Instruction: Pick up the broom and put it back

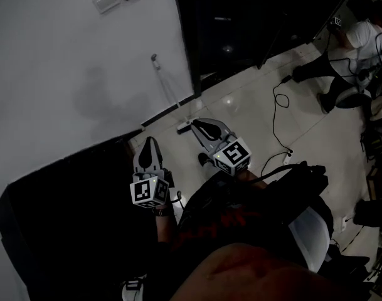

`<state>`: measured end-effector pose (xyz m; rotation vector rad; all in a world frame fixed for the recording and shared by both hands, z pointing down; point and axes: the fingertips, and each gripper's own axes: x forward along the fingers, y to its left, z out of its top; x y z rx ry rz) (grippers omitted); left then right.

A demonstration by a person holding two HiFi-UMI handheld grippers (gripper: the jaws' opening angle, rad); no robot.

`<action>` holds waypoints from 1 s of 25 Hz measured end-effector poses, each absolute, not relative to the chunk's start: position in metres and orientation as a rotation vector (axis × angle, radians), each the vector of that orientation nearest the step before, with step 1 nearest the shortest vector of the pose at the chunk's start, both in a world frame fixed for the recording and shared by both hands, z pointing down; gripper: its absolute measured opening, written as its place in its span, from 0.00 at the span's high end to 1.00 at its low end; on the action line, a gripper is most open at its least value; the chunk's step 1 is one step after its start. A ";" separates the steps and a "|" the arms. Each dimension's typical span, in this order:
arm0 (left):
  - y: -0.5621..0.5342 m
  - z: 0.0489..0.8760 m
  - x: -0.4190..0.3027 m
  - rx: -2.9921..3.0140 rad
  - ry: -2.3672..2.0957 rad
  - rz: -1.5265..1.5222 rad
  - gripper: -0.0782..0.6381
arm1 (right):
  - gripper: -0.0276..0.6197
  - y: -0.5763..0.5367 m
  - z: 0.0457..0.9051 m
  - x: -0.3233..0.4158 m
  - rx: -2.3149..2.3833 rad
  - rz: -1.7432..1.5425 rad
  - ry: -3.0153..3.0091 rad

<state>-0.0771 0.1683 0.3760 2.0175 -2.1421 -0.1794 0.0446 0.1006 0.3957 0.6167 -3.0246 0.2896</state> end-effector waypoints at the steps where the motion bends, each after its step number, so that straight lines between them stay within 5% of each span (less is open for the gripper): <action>1: 0.154 0.375 -0.081 2.016 -2.141 -0.174 0.88 | 0.90 0.086 0.395 0.039 0.610 0.294 -3.026; 17: 0.059 0.407 -0.137 2.006 -2.007 -0.137 0.88 | 0.69 -0.032 0.464 -0.034 0.630 0.435 -2.854; 25: 0.053 0.443 -0.140 2.000 -1.892 -0.128 0.88 | 0.69 -0.043 0.558 -0.061 0.623 0.496 -2.689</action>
